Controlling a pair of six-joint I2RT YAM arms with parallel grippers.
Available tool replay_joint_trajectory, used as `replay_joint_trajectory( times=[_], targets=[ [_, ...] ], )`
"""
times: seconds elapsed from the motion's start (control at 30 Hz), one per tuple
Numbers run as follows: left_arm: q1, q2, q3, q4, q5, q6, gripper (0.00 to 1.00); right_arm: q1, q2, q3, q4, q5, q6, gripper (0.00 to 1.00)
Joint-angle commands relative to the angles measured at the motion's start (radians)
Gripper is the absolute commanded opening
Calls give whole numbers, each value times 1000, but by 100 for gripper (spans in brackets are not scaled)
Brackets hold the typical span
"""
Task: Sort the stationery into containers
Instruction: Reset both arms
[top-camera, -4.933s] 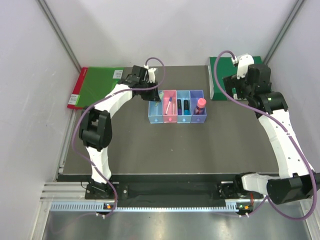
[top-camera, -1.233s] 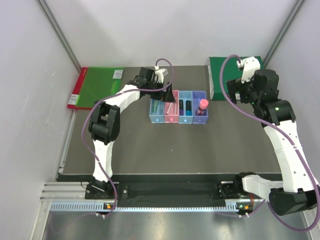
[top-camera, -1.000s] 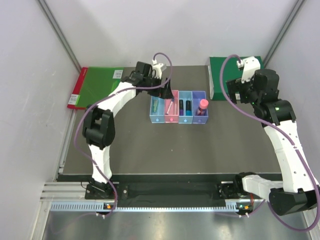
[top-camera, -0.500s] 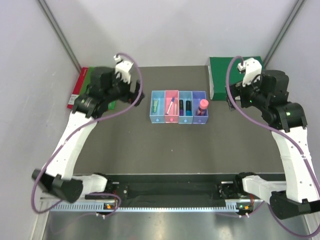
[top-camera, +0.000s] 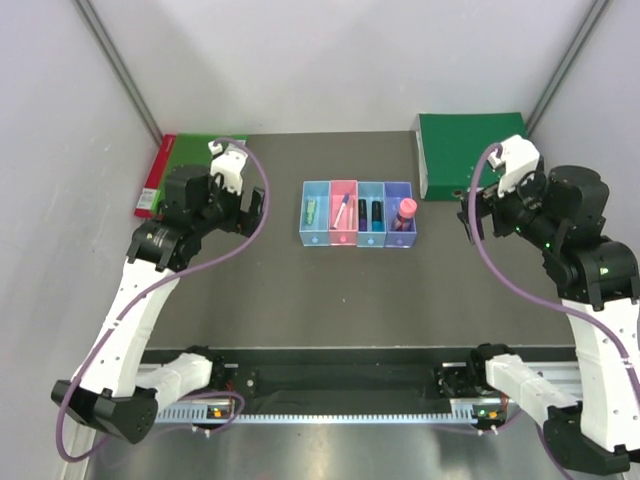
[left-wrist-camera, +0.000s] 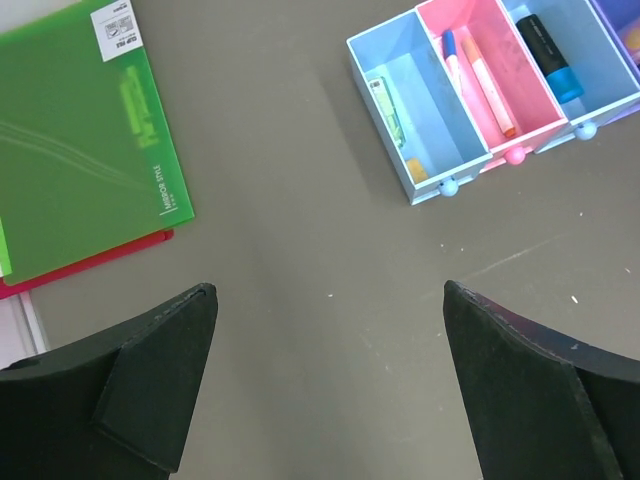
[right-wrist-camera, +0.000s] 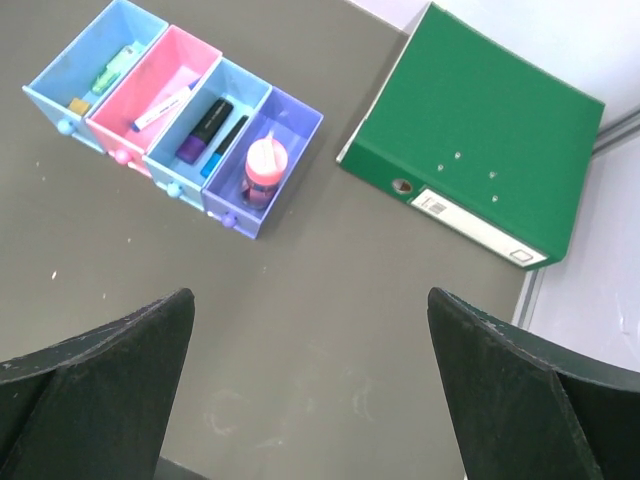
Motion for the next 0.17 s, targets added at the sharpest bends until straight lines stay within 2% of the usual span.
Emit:
replay_joint_trajectory(
  times=[0.0,0.13],
  targets=[
    [4,3,44,-4,-15,15,99,6,-23,-24,10,-22,-23,99],
    [4,10,44,-3,-7,8,99,6,-26,-28,8,-25,-27,100]
  ],
)
